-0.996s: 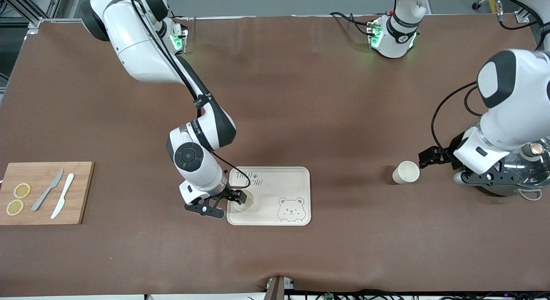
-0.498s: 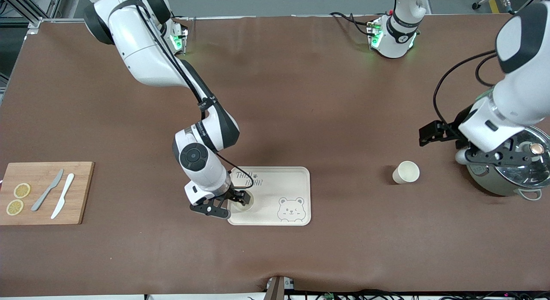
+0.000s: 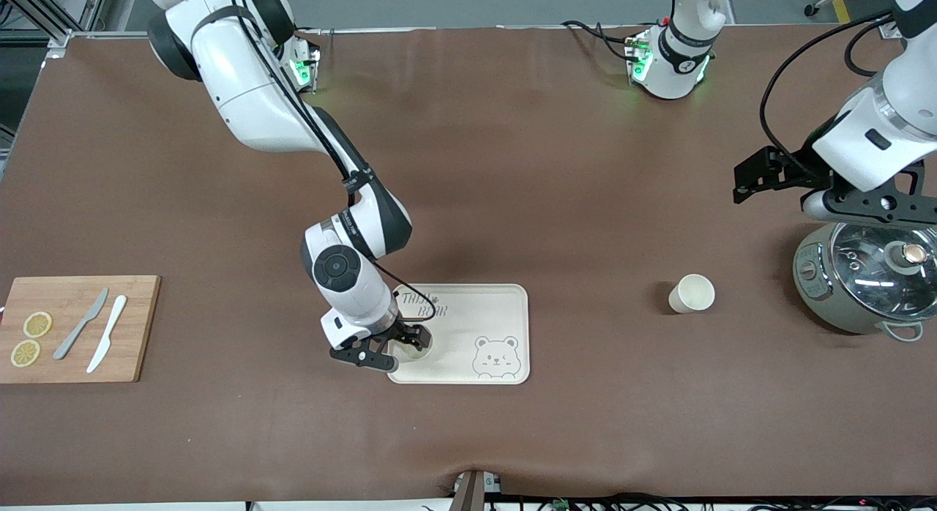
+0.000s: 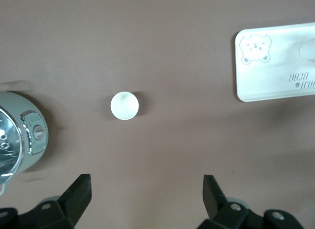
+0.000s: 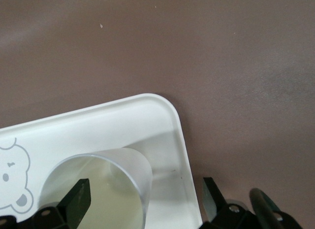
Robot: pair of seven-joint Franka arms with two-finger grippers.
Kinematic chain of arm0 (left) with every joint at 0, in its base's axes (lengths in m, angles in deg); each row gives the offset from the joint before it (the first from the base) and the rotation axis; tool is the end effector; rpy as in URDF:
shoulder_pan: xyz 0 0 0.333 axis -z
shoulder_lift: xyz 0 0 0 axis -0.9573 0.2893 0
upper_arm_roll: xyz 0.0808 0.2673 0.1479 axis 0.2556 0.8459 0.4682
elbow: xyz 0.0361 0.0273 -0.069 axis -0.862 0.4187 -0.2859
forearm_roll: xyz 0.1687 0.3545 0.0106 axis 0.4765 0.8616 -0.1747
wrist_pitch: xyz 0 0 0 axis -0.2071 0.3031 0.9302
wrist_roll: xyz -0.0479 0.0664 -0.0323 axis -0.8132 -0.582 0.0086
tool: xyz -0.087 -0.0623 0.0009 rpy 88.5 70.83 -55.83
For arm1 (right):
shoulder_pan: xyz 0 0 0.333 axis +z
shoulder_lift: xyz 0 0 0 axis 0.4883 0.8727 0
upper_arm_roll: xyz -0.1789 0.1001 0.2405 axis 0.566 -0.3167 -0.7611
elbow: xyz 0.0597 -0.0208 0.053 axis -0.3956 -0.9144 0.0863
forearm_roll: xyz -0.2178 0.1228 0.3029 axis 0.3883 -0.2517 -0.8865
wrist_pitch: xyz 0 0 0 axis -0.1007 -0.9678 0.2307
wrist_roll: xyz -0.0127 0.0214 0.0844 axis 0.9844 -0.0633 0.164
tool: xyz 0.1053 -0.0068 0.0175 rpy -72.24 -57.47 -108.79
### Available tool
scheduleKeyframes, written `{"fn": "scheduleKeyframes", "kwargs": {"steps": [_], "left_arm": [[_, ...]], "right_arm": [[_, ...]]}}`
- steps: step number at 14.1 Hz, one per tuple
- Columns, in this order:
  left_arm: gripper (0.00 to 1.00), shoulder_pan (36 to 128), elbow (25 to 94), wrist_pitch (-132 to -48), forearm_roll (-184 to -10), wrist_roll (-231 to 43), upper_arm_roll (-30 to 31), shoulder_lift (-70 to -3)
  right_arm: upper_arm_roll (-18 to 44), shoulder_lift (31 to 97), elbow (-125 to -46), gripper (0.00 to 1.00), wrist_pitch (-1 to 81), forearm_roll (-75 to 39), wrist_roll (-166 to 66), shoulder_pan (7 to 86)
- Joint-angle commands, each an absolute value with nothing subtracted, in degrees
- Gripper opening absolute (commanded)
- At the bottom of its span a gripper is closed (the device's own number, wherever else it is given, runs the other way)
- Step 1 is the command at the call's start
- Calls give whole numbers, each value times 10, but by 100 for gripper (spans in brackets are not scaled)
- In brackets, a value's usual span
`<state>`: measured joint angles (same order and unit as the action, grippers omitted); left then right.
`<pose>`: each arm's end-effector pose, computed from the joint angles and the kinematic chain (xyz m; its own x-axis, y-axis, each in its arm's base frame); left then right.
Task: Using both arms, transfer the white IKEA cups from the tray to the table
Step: 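Grasp the other cup with the right gripper while the left gripper lifts away, then carry the cup with the right gripper beside the cutting board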
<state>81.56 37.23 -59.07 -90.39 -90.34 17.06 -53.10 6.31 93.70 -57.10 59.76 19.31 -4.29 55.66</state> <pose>0.5864 -0.1090 0.6349 0.9911 -0.1330 0.0008 -0.1329 -0.9898 0.0512 0.6895 0.3570 0.2267 0.9606 -0.2376 0.1439 -0.2171 -0.9654 -0.1445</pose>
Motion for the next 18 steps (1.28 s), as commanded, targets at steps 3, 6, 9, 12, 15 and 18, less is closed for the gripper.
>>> {"fn": "scheduleKeyframes", "kwargs": {"steps": [3, 6, 9, 12, 15, 18], "left_arm": [[100, 814, 398, -569, -842, -834, 169, -546], [100, 814, 401, -569, -840, -838, 169, -544], [100, 814, 400, -569, -840, -845, 169, -540], [100, 814, 399, -569, -841, -849, 169, -538], [100, 814, 394, -570, -847, -849, 170, -538], [100, 813, 394, -571, -847, -848, 170, -538]], "right_arm": [[65, 941, -567, 53, 601, 203, -31, 558], [65, 942, -567, 20, 601, 202, -30, 558], [65, 941, -566, 13, 599, 199, -31, 558], [64, 927, -563, 9, 592, 192, -32, 552], [63, 922, -561, 0, 583, 191, -32, 553], [64, 924, -561, 0, 574, 202, -33, 558]]}}
